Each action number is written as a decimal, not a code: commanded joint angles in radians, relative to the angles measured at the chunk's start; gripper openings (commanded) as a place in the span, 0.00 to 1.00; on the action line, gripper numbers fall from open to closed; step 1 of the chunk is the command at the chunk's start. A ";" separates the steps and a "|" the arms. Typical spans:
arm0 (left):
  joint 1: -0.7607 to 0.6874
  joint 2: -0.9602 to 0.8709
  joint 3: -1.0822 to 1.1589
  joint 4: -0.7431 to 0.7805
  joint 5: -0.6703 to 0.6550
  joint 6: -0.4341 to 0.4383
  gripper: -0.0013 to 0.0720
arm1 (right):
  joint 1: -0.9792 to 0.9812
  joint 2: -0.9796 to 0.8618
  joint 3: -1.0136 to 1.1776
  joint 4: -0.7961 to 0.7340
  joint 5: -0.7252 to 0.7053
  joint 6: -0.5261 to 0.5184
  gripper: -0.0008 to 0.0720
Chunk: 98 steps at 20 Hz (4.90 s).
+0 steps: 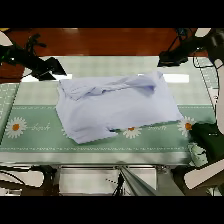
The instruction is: Fold the shirts.
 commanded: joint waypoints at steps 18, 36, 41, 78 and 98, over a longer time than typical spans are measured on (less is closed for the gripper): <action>0.216 0.506 -1.117 -0.136 0.164 0.257 0.99 | -0.501 0.266 -0.397 0.117 0.109 -0.120 0.67; 0.020 0.317 -1.164 -0.391 0.377 0.329 0.05 | -0.527 0.266 -0.636 0.068 0.094 -0.126 0.77; 0.021 0.317 -1.163 -0.399 0.340 0.370 0.05 | -0.524 0.266 -0.831 0.165 -0.033 -0.152 0.77; 0.021 1.093 0.218 0.086 -0.061 -0.058 0.05 | -0.338 1.220 -0.064 0.051 0.077 0.119 0.04; 0.018 0.233 -0.074 0.021 0.070 0.063 0.05 | -0.087 0.215 -0.075 -0.047 0.043 0.084 0.04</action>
